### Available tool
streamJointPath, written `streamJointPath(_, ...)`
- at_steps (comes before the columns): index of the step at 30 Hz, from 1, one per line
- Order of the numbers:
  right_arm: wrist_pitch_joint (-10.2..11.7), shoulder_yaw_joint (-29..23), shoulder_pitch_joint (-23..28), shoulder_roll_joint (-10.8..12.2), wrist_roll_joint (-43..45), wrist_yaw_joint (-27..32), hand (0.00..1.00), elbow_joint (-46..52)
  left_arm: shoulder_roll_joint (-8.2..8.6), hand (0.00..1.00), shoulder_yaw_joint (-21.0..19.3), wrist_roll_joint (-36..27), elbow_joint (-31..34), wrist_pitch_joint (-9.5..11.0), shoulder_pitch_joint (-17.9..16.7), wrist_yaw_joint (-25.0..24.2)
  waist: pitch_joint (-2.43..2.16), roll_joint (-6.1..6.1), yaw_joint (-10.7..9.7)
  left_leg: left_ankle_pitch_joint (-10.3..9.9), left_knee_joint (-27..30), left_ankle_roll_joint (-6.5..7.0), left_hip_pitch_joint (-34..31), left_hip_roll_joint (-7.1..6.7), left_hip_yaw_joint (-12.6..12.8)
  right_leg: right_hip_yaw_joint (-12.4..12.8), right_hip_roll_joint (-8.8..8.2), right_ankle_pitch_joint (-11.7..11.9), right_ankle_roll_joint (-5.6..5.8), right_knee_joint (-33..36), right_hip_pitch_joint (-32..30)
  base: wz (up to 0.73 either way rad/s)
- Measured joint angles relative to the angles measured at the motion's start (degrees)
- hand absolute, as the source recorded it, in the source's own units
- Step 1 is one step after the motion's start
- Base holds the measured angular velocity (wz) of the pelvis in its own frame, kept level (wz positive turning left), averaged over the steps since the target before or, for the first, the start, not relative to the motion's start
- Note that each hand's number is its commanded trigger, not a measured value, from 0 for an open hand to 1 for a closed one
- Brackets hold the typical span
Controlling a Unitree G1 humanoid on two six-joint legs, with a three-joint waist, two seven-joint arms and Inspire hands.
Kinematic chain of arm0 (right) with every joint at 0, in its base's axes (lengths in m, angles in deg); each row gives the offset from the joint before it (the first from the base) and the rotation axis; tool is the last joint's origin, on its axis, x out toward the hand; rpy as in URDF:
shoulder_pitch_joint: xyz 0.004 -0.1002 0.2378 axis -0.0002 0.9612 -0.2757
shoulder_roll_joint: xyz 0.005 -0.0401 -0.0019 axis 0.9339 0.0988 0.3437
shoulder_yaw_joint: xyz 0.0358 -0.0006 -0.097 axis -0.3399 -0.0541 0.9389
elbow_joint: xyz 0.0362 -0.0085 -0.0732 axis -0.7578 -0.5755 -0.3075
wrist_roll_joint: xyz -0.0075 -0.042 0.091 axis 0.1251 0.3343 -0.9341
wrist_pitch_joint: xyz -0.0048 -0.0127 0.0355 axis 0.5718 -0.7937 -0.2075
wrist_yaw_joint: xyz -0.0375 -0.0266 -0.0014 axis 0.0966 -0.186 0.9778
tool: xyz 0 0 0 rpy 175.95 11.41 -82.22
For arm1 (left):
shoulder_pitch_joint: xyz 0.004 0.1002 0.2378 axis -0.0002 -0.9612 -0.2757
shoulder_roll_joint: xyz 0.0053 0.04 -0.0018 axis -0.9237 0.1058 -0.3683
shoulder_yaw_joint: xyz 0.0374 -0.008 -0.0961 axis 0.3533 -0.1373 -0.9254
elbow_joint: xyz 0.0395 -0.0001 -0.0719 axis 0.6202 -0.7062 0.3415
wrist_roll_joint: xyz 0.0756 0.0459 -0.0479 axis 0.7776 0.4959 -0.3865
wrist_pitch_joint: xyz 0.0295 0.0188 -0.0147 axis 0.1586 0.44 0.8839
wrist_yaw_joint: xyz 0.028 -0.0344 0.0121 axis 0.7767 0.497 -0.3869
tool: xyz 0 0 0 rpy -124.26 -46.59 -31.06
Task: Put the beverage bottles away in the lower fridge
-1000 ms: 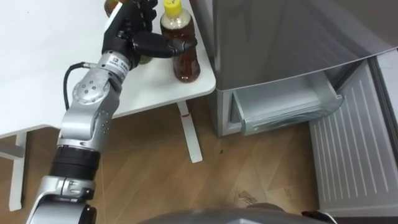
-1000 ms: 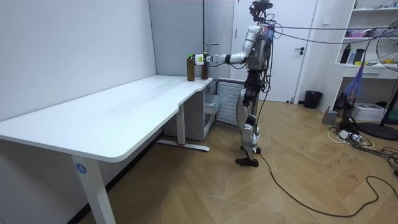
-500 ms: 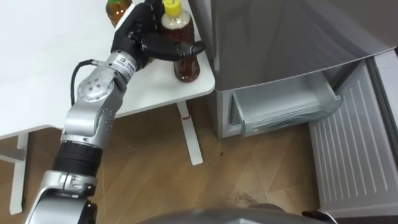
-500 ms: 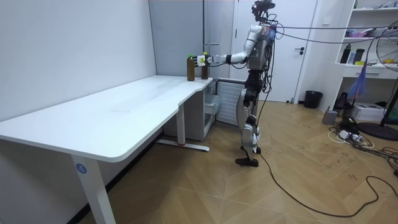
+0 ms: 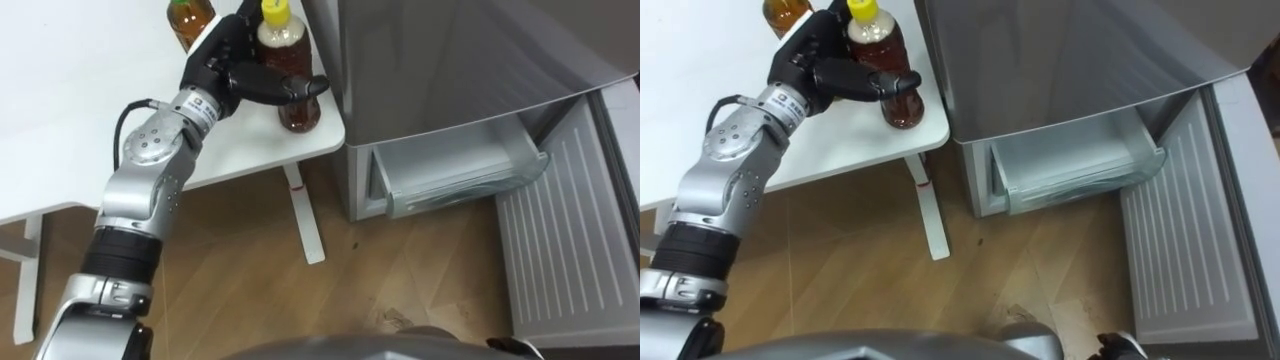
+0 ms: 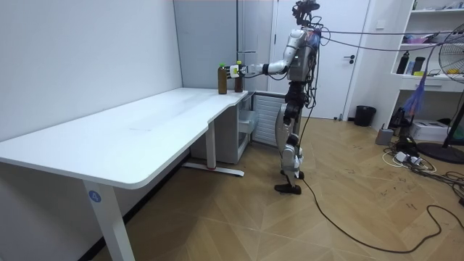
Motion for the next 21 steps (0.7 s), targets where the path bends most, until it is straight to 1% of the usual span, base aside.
streamJointPath(5, 0.0, 0.0, 0.1, 0.0, -0.5, 0.0, 0.00, 0.0, -0.01, 1.00, 0.0, 0.1, -0.6, 0.0, 0.0, -0.5, 0.07, -0.13, -0.4, 0.0, 0.0, 0.00, 0.6, 0.00, 0.1, 0.1, 0.01, 0.0, 0.00, -0.1, 0.6, 0.00)
streamJointPath(12, 0.0, 0.0, 0.1, 0.0, -1.6, 0.7, 0.00, 0.0, -0.33, 1.00, 0.0, 0.2, -1.0, -0.1, 0.0, -1.0, -0.02, -0.11, -0.4, 0.0, 0.0, 0.00, 0.5, 0.01, 0.3, 0.9, 0.08, 0.0, 0.00, 0.0, 0.4, -0.02)
streamJointPath(21, 0.0, 0.0, 0.1, 0.0, -1.6, 0.7, 0.00, 0.0, -0.35, 1.00, 0.6, 0.2, -1.6, -0.4, 0.0, -1.3, -0.11, -0.26, -0.5, 0.0, 0.0, 0.00, 0.5, 0.02, 0.3, 0.7, 0.07, 0.0, -0.01, 0.0, 0.3, 0.00)
